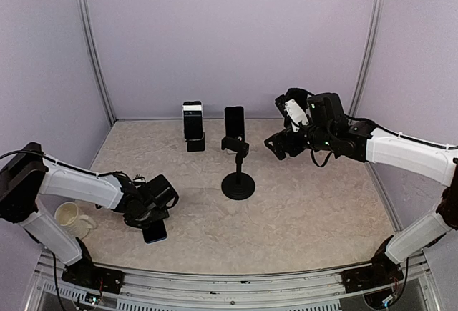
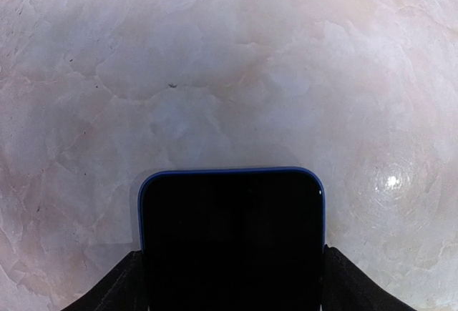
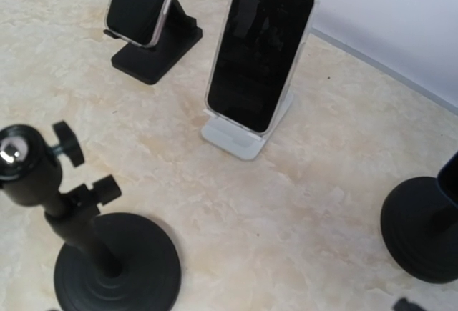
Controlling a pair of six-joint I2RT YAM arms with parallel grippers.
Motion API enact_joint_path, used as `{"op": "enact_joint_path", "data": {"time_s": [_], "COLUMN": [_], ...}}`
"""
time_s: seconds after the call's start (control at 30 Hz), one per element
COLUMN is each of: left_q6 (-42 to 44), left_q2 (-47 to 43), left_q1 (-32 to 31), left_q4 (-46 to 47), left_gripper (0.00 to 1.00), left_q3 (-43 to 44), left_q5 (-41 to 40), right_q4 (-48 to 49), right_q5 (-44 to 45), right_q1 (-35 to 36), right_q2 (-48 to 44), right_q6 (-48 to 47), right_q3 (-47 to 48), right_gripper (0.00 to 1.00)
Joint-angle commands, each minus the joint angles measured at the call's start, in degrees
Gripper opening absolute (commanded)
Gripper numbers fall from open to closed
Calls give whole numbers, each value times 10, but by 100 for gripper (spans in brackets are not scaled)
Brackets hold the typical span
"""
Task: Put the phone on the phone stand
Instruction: Pick up the phone from the center of the board.
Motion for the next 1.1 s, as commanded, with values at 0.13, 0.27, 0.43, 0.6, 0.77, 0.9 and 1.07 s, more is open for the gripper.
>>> {"op": "enact_joint_path", "data": {"time_s": [0.13,0.27,0.43,0.6,0.77,0.9,1.07], "left_q6": [14,27,55,80,112,132,151], "left_q2": [-7,-32,-54,-68,-71,-73,-84], "left_q1": [4,-2,-13,-21,-35,-44,-60], "left_q4": [41,55,72,89,103,117,141], "left_gripper": [55,39,22,13,6,0,0], "left_q3": [-41,-44,-36,-27,-13,-8,-11], "left_q5": [66,53,29,12,-5,-14,-32], "right_q4": [-3,-4,-9,-18,-29,-41,-48], "right_q5": [7,2,-8,-27,-94,-111,-125], "right_q1": [-4,-3,-3,-3,0,11,36], "right_q2": [-19,-21,-29,-34,-36,-35,-28], "right_q6": [-2,0,4,16,38,44,46], "right_q3": [10,13,17,26,44,63,81], "right_gripper": [100,100,100,100,100,100,100]}}
